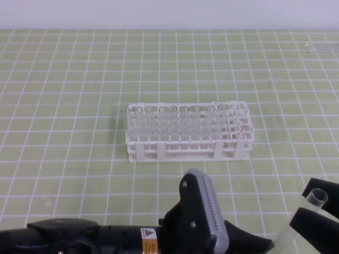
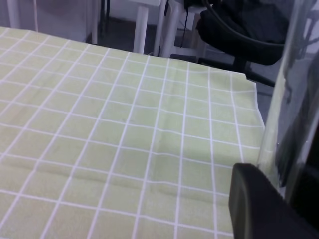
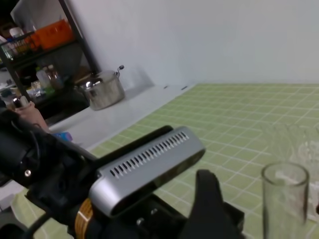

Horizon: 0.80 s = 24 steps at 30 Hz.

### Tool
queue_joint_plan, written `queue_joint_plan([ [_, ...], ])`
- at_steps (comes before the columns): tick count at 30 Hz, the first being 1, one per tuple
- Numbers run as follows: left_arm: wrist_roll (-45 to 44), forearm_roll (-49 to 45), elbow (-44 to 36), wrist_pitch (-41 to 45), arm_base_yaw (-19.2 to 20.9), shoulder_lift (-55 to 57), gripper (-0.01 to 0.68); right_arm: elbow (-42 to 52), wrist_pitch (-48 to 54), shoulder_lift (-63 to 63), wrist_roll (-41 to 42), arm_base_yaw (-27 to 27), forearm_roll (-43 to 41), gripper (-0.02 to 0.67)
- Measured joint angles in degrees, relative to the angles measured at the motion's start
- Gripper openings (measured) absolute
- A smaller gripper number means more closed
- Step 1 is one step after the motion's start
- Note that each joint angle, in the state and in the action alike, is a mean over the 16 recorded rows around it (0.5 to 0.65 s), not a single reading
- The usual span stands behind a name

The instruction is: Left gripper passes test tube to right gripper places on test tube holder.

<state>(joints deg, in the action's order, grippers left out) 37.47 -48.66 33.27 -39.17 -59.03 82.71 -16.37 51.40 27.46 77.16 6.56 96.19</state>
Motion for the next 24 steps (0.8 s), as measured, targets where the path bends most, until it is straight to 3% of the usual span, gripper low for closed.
queue_joint_plan([
  [15,-0.03,1.65,0.17,-6.72,0.02,3.39,0.010,-0.01,-0.14,0.00,0.03,0.00,-1.27,0.229],
  [24,-1.47,4.90,0.15,-9.59,-0.04,5.49,0.034,-0.15,-0.85,0.00,0.24,0.00,-2.48,0.158],
])
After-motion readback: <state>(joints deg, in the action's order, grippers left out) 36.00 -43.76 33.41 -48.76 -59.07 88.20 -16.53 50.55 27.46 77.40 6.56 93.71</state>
